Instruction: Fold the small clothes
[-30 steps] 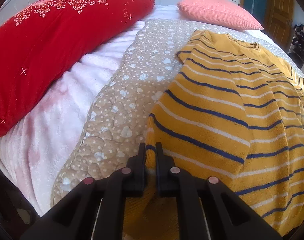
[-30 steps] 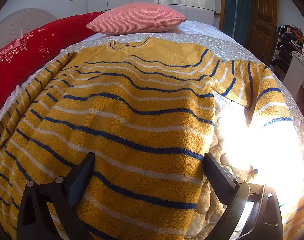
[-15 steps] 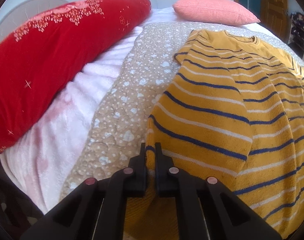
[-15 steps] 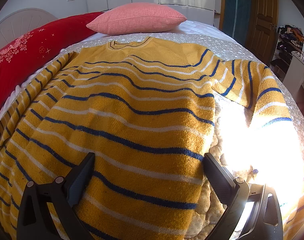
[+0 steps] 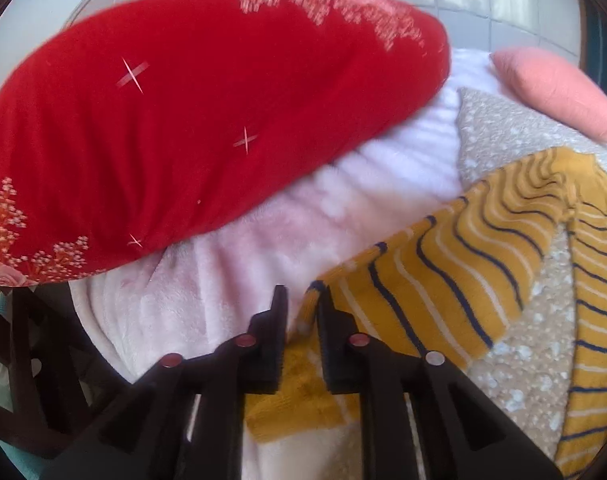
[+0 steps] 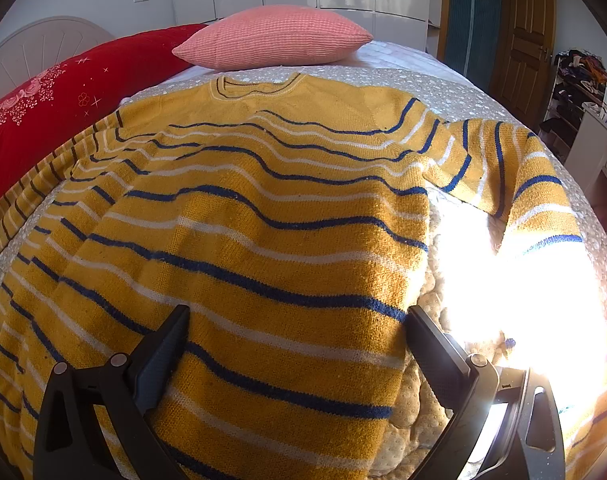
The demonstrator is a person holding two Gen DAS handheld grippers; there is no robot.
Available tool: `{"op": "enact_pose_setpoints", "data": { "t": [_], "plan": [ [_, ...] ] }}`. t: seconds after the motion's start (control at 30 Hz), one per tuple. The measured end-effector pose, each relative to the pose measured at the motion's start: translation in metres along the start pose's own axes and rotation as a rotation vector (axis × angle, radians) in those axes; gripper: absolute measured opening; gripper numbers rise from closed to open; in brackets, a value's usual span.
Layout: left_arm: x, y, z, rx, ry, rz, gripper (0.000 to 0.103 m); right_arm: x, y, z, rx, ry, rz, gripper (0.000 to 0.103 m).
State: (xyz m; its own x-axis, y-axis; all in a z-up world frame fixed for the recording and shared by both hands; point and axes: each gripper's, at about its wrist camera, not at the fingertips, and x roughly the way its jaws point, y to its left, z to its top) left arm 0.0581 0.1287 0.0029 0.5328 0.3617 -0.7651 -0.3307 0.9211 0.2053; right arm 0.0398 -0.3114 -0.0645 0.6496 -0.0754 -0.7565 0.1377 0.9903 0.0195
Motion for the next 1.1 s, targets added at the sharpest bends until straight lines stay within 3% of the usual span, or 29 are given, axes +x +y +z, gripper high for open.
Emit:
{"op": "enact_pose_setpoints", "data": {
  "t": [0.03, 0.2, 0.4, 0.6, 0.7, 0.83, 0.97, 1.1],
  "plan": [
    [-0.011, -0.002, -0.003, 0.006, -0.03, -0.011, 0.023, 0.0, 0.0, 0.0, 0.0, 0.001, 0.0, 0.103],
    [-0.06, -0.048, -0.028, 0.079, -0.096, -0.157, 0.06, 0.0, 0.0, 0.0, 0.0, 0.0, 0.0, 0.103],
    [-0.081, -0.123, -0.067, 0.145, -0.031, -0.394, 0.066, 0.0, 0.0, 0.0, 0.001, 0.001, 0.001, 0.103],
    [-0.078, -0.175, -0.096, 0.218, 0.03, -0.412, 0.066, 0.0, 0.0, 0.0, 0.001, 0.001, 0.001, 0.103],
    [-0.072, -0.187, -0.112, 0.219, 0.067, -0.394, 0.066, 0.0, 0.0, 0.0, 0.003, -0.001, 0.003, 0.103],
    [-0.073, -0.183, -0.118, 0.196, 0.048, -0.372, 0.069, -0.002, -0.003, 0.003, 0.009, 0.007, 0.013, 0.103],
    [-0.069, -0.182, -0.119, 0.181, 0.055, -0.375, 0.073, -0.01, -0.021, 0.0, 0.095, 0.01, 0.139, 0.103],
    [-0.069, -0.184, -0.12, 0.186, 0.046, -0.357, 0.076, -0.023, -0.046, -0.017, 0.294, -0.042, 0.292, 0.103]
  ]
}}
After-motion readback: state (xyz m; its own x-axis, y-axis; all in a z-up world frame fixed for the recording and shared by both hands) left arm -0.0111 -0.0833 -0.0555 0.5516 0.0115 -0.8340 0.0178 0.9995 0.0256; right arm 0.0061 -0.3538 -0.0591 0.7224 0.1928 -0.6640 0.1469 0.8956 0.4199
